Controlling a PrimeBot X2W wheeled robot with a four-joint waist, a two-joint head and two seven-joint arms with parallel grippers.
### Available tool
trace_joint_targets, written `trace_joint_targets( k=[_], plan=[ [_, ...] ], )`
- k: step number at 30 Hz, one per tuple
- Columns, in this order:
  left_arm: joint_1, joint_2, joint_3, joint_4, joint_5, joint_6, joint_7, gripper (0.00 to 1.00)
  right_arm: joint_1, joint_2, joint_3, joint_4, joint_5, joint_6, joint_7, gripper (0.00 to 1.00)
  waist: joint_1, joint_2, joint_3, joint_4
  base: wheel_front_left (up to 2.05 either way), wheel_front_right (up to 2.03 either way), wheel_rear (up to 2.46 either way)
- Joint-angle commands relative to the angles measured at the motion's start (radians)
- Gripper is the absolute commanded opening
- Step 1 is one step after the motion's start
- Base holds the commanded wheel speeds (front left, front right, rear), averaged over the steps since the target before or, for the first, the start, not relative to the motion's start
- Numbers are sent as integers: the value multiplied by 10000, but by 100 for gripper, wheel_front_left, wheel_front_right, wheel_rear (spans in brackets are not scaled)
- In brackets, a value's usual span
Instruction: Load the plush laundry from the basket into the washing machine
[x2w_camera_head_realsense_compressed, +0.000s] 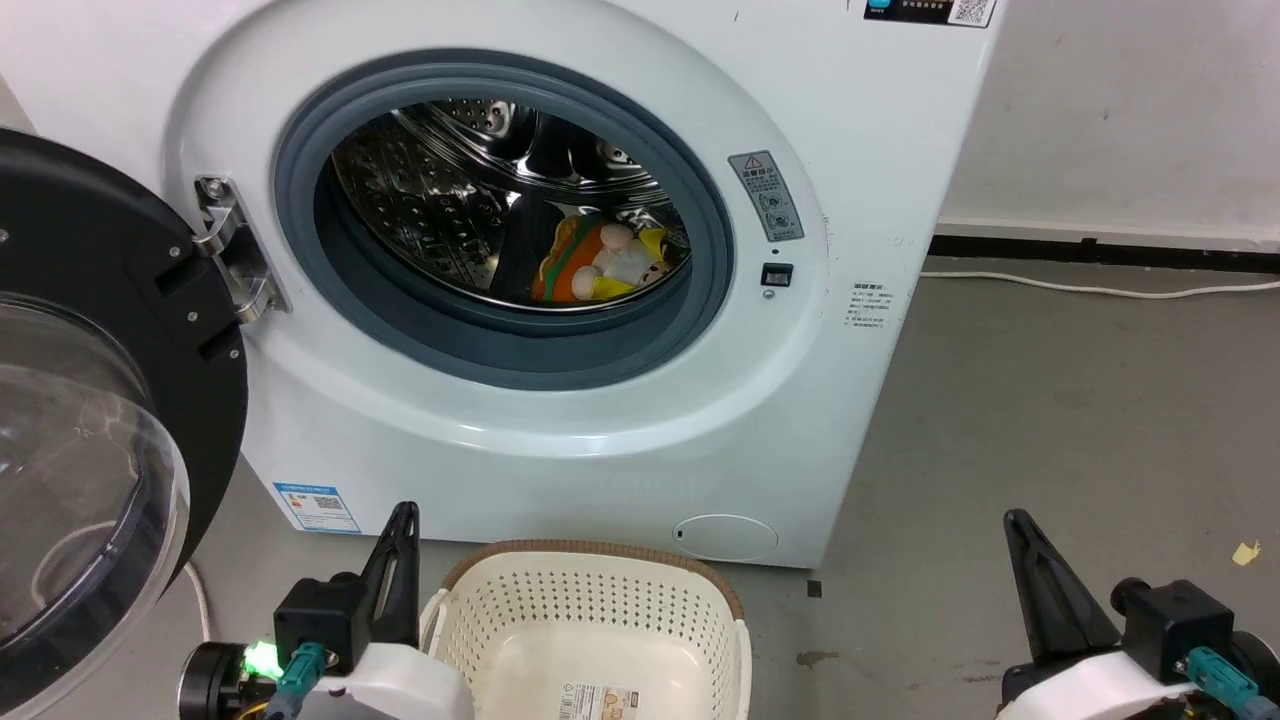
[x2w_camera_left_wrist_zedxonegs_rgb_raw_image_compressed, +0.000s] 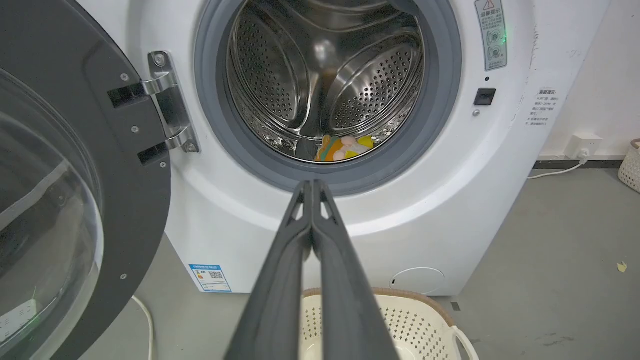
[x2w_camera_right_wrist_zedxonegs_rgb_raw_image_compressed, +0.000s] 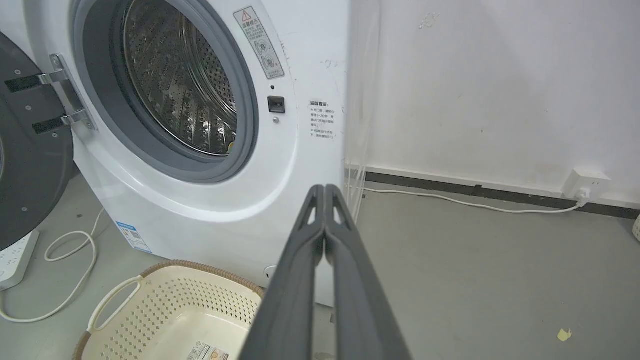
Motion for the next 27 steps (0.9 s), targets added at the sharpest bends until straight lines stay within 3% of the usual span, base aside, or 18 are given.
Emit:
trace_joint_targets(
  k=[1, 27],
  plan=[
    [-11, -55, 61, -74, 91, -81, 32, 0, -157, -4, 19, -59, -94, -6, 37, 0, 0, 0, 0, 0, 0, 0, 0],
    [-16, -420, 644, -298, 585, -383, 581, 0, -347, -5, 147, -105, -397, -8, 590, 0, 0, 0, -8, -7, 0, 0, 0]
  ],
)
